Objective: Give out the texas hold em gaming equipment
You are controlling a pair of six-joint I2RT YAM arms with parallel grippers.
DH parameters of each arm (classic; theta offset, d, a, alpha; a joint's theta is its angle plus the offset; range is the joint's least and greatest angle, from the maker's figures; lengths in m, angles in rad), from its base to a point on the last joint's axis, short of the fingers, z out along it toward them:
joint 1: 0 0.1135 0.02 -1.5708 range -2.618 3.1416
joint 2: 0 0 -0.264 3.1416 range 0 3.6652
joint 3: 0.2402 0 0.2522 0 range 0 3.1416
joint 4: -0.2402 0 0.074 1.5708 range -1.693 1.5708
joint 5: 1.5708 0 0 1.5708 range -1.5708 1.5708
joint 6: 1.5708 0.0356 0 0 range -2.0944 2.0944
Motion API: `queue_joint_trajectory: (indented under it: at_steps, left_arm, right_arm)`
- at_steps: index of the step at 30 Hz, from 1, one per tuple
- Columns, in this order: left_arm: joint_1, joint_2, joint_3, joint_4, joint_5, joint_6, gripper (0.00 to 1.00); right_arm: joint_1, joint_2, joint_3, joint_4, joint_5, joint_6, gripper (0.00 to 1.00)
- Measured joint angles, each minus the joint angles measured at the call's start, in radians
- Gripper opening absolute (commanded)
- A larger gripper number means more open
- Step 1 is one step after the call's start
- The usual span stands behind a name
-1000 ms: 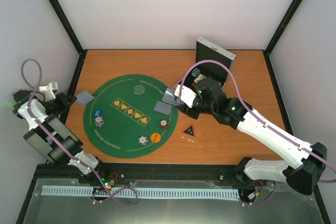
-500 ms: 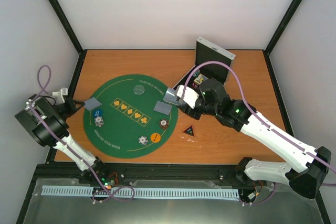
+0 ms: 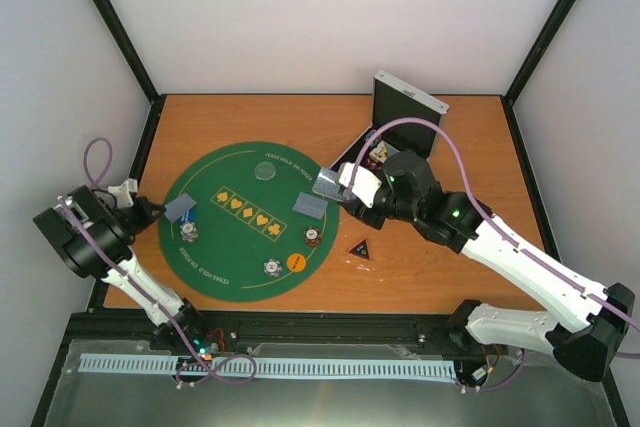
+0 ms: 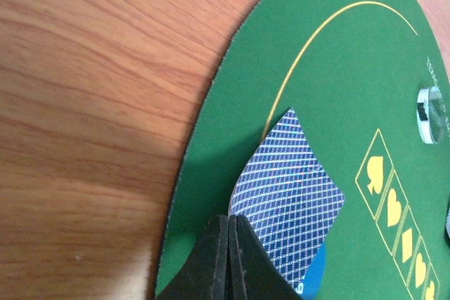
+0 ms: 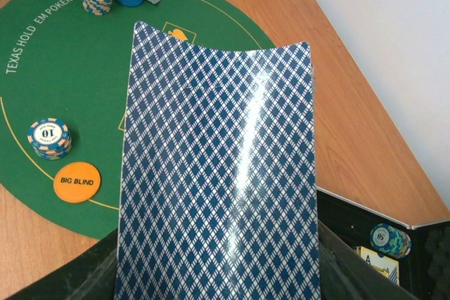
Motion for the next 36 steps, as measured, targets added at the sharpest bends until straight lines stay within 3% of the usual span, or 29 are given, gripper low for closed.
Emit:
queue_joint_trajectory:
  at_steps: [1,4,7,15,17,21,24,30,36]
  left_arm:
    - [0.0,0.0,-0.002,0.008,-0.007,-0.005,0.08]
    - [0.0,-0.005,-0.004,0.032,-0.027,-0.018,0.39]
    - [0.0,-0.024,-0.016,0.04,-0.049,-0.02,0.59]
    - [-0.004,-0.2,-0.026,0.03,-0.128,-0.039,0.83]
    - [-0.018,-0.263,-0.013,0.021,-0.169,-0.048,0.98]
    - [-0.128,-0.384,0.092,-0.031,-0.231,-0.046,1.0]
    - [-0.32,-0.43,0.248,-0.11,-0.229,-0.019,1.0]
    - [-0.811,-0.448,0.518,-0.286,-0.118,0.034,1.0]
    - [-1.083,-0.435,0.614,-0.416,0.049,0.045,1.0]
  right_arm:
    - [0.0,-0.002,0.0,0.0,0.0,0.0,0.52]
    - [0.0,-0.008,0.0,-0.003,0.0,0.0,0.52]
    - [0.0,-0.011,0.0,-0.003,-0.003,0.001,0.52]
    - [0.0,-0.011,0.0,-0.005,-0.013,0.0,0.52]
    - [0.0,-0.011,0.0,-0.006,-0.015,0.0,0.52]
    - [0.0,-0.009,0.0,-0.01,-0.018,0.0,0.52]
    - [0.0,-0.003,0.001,-0.01,-0.022,0.0,0.52]
    - [0.0,0.007,0.001,-0.01,-0.027,0.004,0.51]
    - [0.0,0.013,0.001,-0.01,-0.026,0.008,0.51]
